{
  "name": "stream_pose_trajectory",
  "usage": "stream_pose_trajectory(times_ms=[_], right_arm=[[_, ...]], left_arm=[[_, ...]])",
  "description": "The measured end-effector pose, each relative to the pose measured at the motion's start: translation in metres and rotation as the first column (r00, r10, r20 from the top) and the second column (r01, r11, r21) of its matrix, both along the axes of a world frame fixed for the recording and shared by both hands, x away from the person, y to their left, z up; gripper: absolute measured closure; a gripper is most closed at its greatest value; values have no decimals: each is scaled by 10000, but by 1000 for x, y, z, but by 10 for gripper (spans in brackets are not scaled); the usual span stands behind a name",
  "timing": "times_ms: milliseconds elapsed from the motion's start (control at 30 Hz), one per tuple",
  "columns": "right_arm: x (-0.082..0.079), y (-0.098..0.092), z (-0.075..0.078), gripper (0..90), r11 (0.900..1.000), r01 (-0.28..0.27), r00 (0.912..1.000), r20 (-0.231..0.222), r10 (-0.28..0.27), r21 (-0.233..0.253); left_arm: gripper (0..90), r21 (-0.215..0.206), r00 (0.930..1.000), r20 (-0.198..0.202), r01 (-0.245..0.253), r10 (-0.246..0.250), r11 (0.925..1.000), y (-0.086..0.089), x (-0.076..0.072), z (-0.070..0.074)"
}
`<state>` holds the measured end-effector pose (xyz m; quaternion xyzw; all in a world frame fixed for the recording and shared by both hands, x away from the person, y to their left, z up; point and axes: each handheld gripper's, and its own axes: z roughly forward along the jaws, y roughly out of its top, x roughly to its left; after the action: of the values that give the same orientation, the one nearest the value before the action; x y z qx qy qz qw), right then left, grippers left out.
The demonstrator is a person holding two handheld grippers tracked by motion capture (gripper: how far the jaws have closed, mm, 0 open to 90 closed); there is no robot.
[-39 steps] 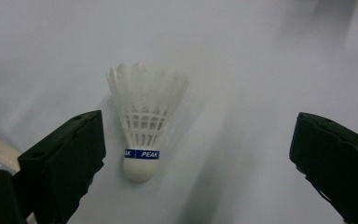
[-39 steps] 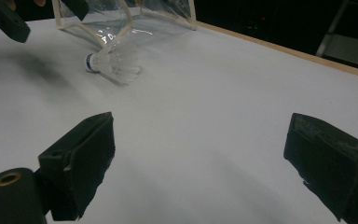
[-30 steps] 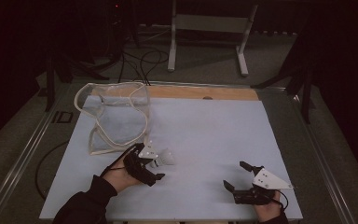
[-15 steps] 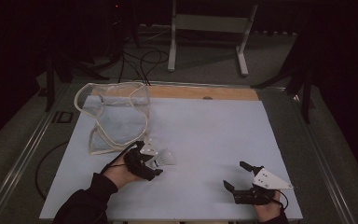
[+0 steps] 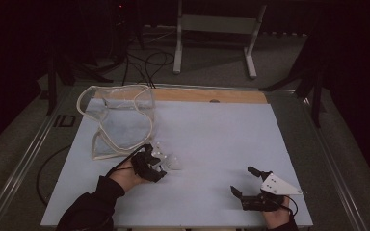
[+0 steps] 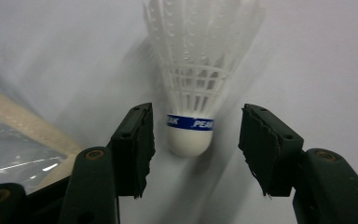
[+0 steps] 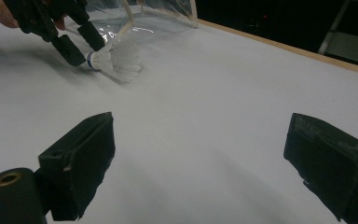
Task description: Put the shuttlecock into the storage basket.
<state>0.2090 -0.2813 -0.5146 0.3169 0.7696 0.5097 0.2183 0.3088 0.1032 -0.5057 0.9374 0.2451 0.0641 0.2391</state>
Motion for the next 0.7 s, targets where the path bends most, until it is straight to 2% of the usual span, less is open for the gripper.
stream_pose_trajectory(times_ms=[300, 433, 567, 700], right_arm=[[0, 0, 0, 86, 10000, -24, 10000, -26, 24, 1], [0, 0, 0, 86, 10000, -24, 10000, -44, 24, -34], [0, 0, 0, 86, 10000, -29, 10000, -43, 29, -54], [0, 0, 0, 86, 10000, -21, 10000, -35, 20, -53]], left_arm=[[571, 516, 9993, -369, -4, 23, 9987, -4, 4, 0], [585, 693, 9990, -436, -34, 65, 9976, -5, 5, 1], [603, 1118, 9980, -621, 186, -117, 9936, -8, 8, 1], [604, 1247, 9970, -760, 266, -172, 9918, -10, 9, 3]])
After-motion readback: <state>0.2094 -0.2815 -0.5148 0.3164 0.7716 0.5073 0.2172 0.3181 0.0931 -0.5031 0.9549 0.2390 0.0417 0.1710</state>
